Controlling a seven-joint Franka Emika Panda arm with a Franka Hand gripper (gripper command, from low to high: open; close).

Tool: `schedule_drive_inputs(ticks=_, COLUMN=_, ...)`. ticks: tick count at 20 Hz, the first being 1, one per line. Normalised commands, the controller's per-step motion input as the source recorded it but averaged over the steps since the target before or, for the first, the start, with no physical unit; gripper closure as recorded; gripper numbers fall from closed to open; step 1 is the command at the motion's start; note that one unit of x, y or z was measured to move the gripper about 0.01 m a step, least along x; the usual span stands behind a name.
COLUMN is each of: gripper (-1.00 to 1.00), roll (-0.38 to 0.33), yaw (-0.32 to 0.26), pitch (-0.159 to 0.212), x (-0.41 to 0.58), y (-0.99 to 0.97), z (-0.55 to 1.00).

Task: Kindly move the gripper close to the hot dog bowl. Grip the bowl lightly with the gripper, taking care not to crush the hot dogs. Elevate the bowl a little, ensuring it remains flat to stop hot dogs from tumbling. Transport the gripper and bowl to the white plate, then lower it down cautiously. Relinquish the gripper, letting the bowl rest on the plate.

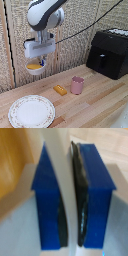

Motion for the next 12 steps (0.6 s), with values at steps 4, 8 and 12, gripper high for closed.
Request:
schedule_drive_inputs(ticks=4, gripper=1.00, roll=-0.002, yaw=0.078, pitch=-0.008, x=-0.370, y=0.60, z=-0.55)
schedule_drive_inputs(ticks=8, gripper=1.00, roll=-0.022, yaw=0.088, pitch=-0.016, x=-0.266, y=0.57, z=-0.62)
schedule_drive_inputs(ticks=12, gripper=1.00, roll=-0.099, yaw=0.064, pitch=-0.048, x=-0.021, y=0.39, z=-0.66)
